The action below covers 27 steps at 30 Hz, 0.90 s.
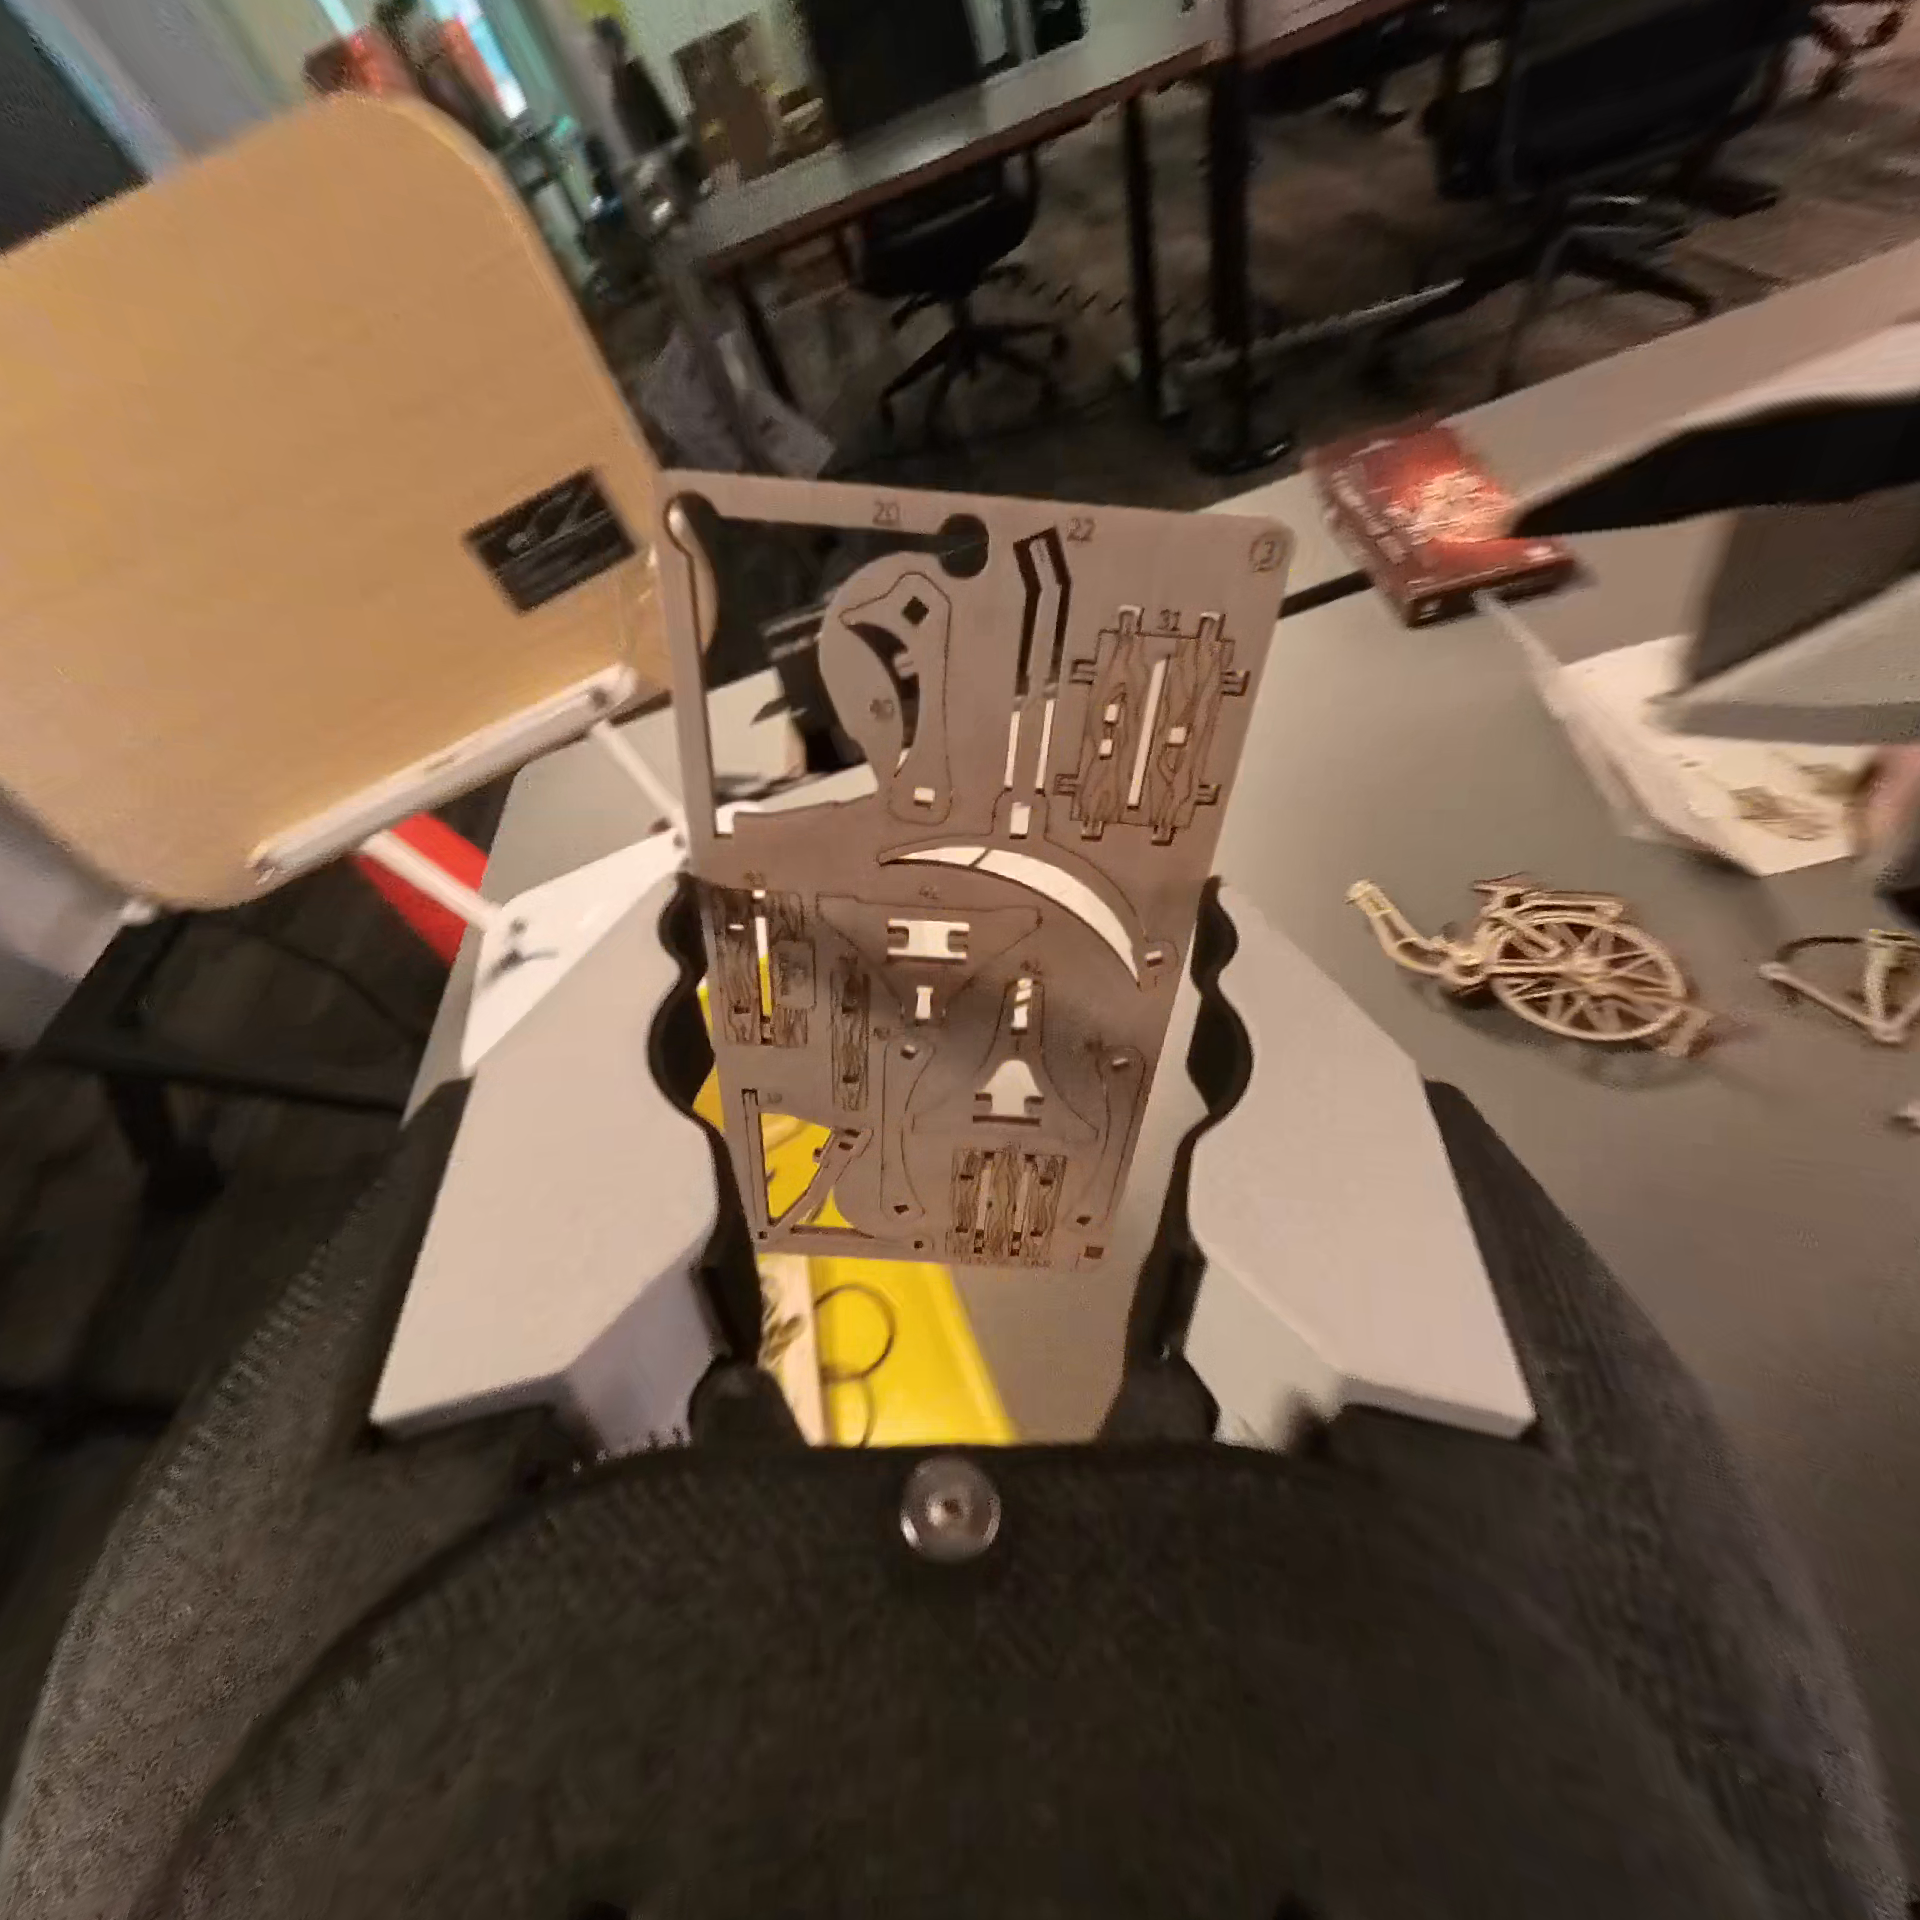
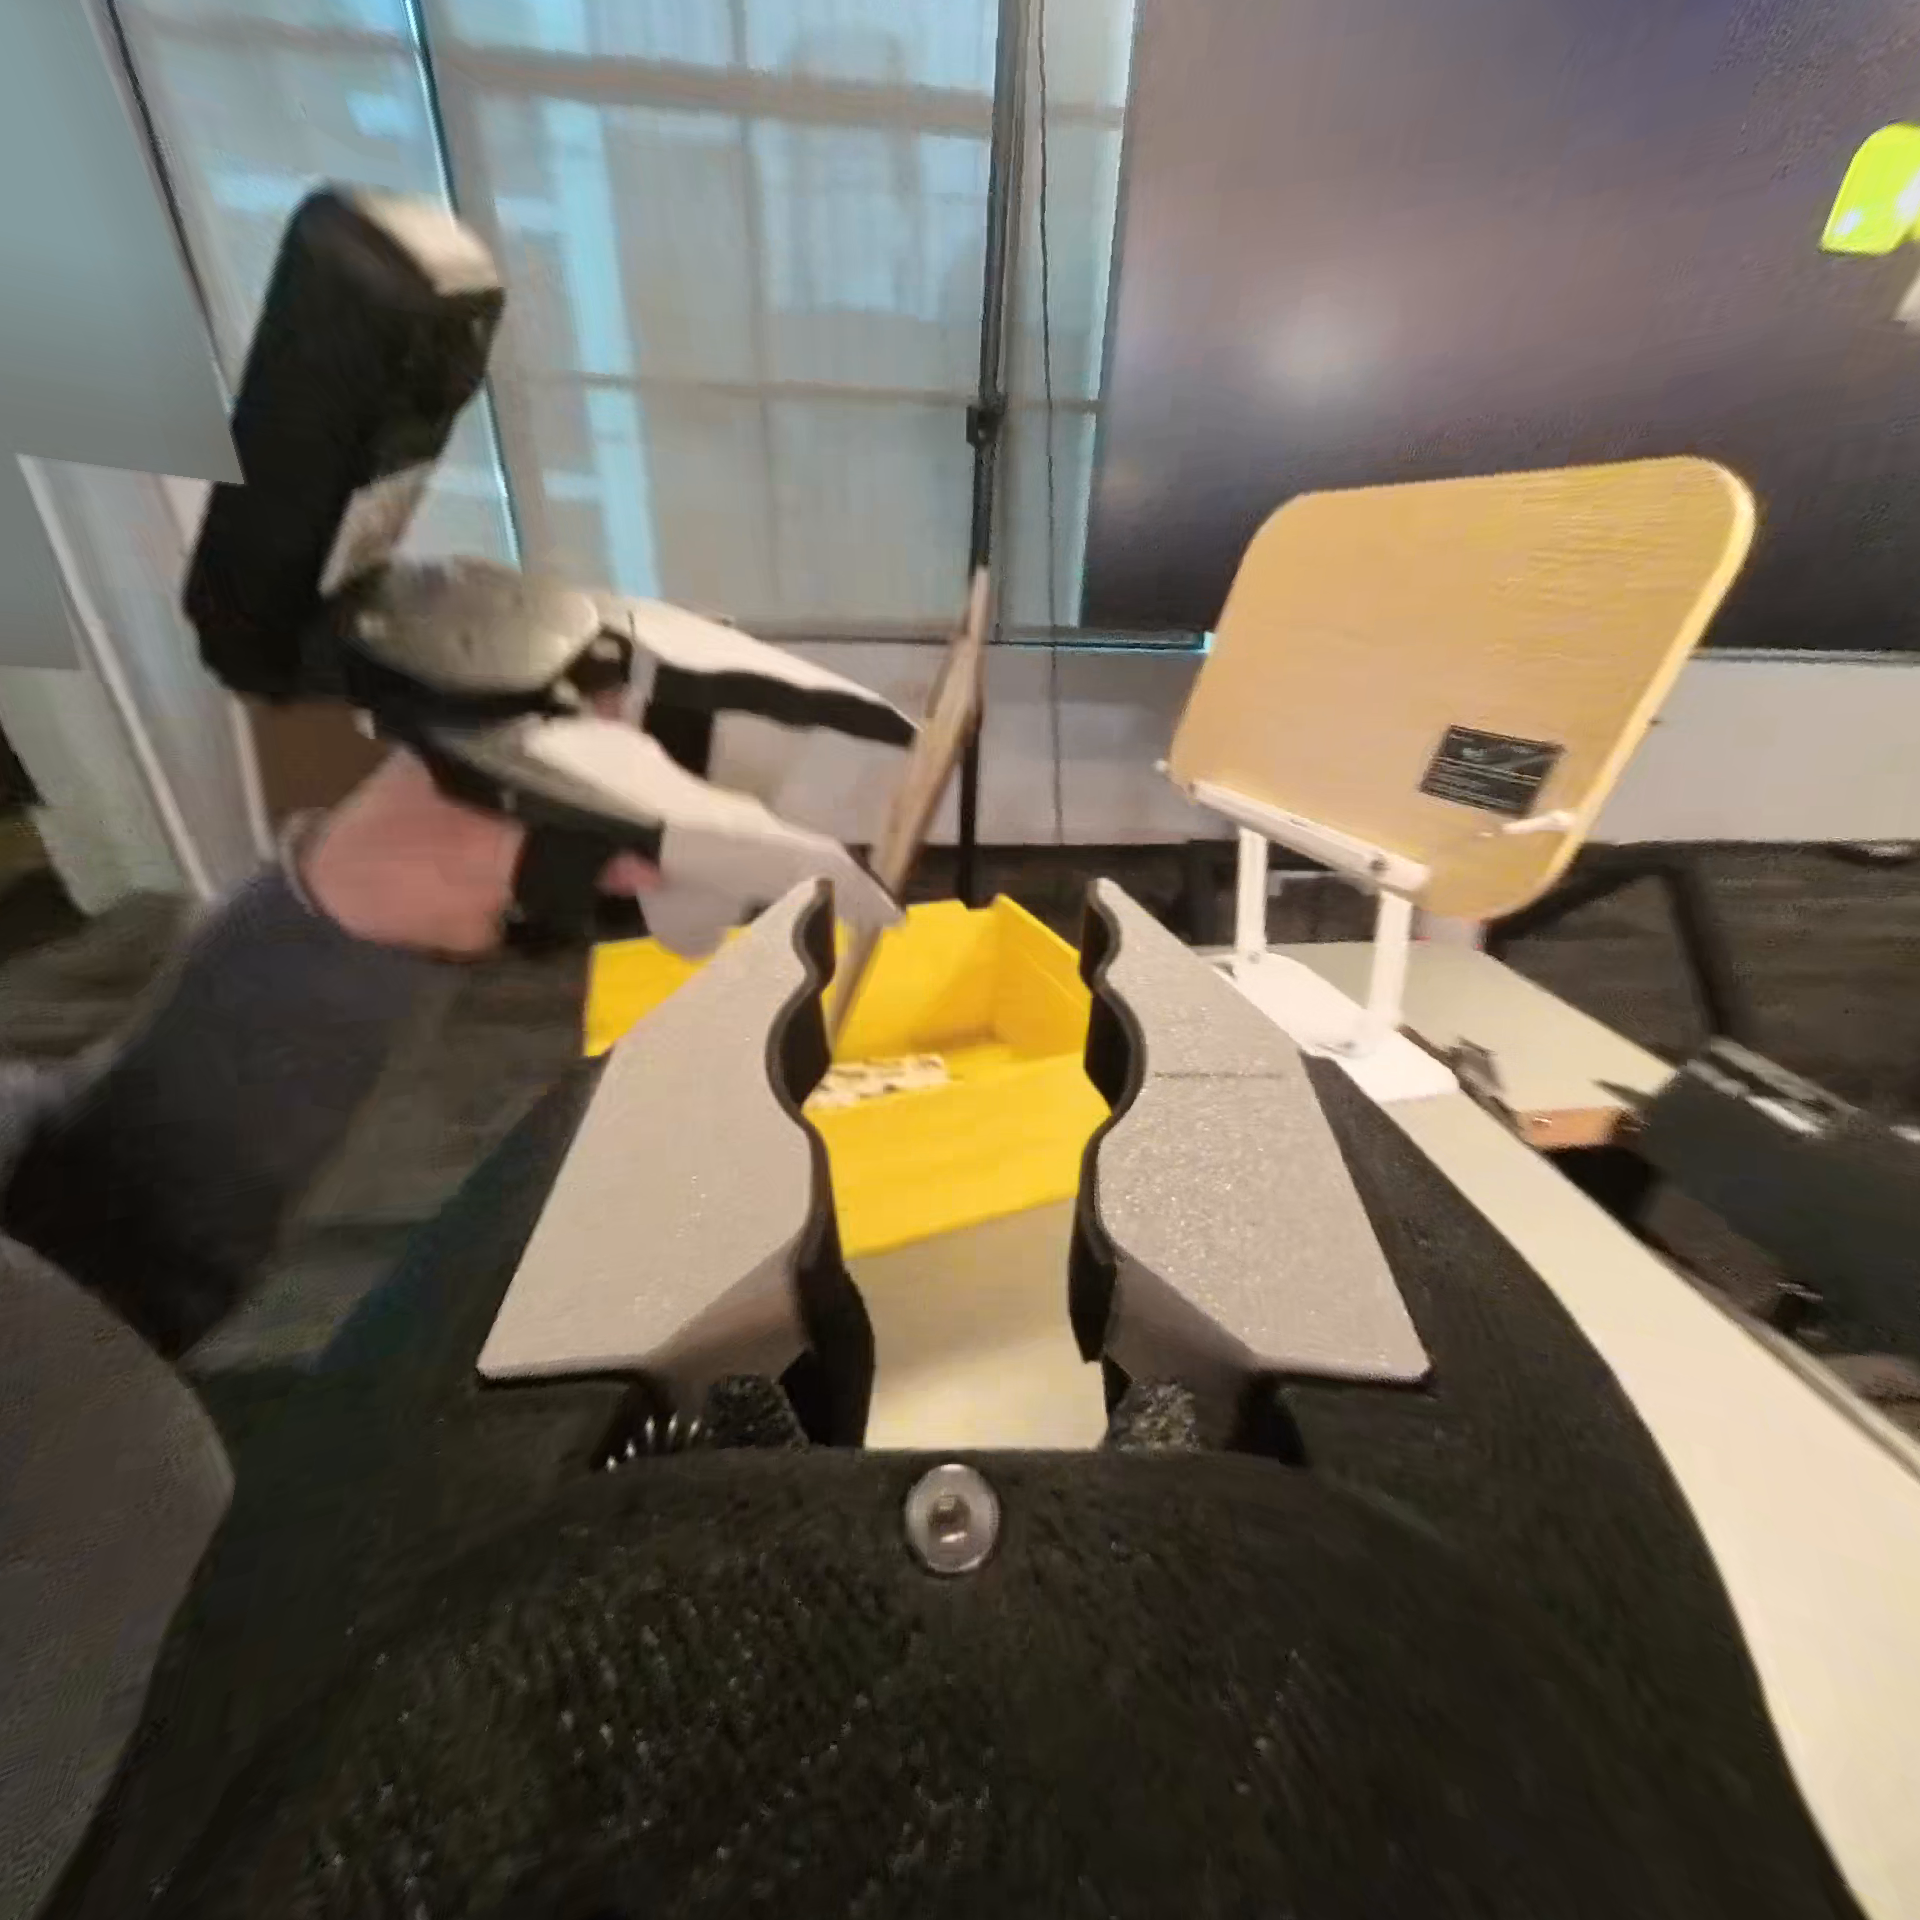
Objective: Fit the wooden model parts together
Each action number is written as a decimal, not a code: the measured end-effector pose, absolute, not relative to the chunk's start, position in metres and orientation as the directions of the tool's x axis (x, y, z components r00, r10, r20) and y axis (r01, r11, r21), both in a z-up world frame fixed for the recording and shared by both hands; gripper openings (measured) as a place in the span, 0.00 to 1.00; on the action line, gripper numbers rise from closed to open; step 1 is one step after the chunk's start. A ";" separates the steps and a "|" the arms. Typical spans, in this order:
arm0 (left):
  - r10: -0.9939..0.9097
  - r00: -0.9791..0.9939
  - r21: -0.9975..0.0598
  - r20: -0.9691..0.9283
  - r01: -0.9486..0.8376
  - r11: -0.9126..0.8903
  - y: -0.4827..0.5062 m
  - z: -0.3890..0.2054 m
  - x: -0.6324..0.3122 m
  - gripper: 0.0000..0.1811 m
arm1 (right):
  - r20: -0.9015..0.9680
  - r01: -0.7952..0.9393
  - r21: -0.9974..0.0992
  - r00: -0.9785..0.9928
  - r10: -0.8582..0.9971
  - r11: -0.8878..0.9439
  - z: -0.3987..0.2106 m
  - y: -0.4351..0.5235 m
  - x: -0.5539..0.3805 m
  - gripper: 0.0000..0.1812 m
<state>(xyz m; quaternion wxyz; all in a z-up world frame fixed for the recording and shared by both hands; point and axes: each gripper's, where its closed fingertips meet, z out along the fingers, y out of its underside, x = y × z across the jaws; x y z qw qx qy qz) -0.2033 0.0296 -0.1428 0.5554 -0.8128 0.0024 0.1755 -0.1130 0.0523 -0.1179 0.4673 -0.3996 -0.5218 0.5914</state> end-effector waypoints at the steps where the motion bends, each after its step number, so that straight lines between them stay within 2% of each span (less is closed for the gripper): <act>1: 0.159 0.942 -0.901 -0.295 -0.219 -0.375 0.039 -0.142 -0.191 0.52 | -0.033 -0.135 -0.988 -0.266 0.963 -0.071 -0.112 0.051 -0.117 0.29; 3: 0.095 0.947 -0.897 -0.307 -0.255 -0.360 0.054 -0.145 -0.166 0.52 | -0.111 -0.125 -0.981 -0.269 0.957 -0.149 -0.107 0.057 -0.120 0.30; 5: 0.054 0.943 -0.891 -0.328 -0.290 -0.350 0.065 -0.149 -0.148 0.52 | -0.171 -0.141 -0.967 -0.265 0.949 -0.214 -0.105 0.067 -0.114 0.26; 8: -0.022 0.947 -0.894 -0.320 -0.309 -0.325 0.077 -0.155 -0.121 0.52 | -0.229 -0.139 -0.952 -0.267 0.936 -0.272 -0.112 0.082 -0.100 0.11; 9: -0.044 0.948 -0.893 -0.314 -0.311 -0.324 0.081 -0.159 -0.114 0.52 | -0.255 -0.133 -0.944 -0.280 0.925 -0.301 -0.116 0.085 -0.094 0.02; 13: -0.170 0.936 -0.896 -0.307 -0.344 -0.280 0.088 -0.169 -0.089 0.50 | -0.376 -0.066 -0.905 -0.343 0.861 -0.421 -0.133 0.101 -0.066 0.01; 17: -0.412 0.911 -0.968 0.016 -0.089 -0.236 0.084 -0.170 -0.058 0.57 | -0.514 0.059 -0.829 -0.474 0.715 -0.556 -0.147 0.104 -0.035 0.00; 22: -0.526 0.786 -0.917 0.326 0.127 -0.379 0.090 -0.192 -0.045 0.32 | -0.610 0.170 -0.773 -0.460 0.645 -0.611 -0.170 0.106 -0.024 0.00; 27: -0.594 0.627 -0.841 0.504 0.200 -0.503 0.086 -0.204 -0.025 0.13 | -0.658 0.213 -0.731 -0.471 0.588 -0.648 -0.178 0.100 -0.025 0.00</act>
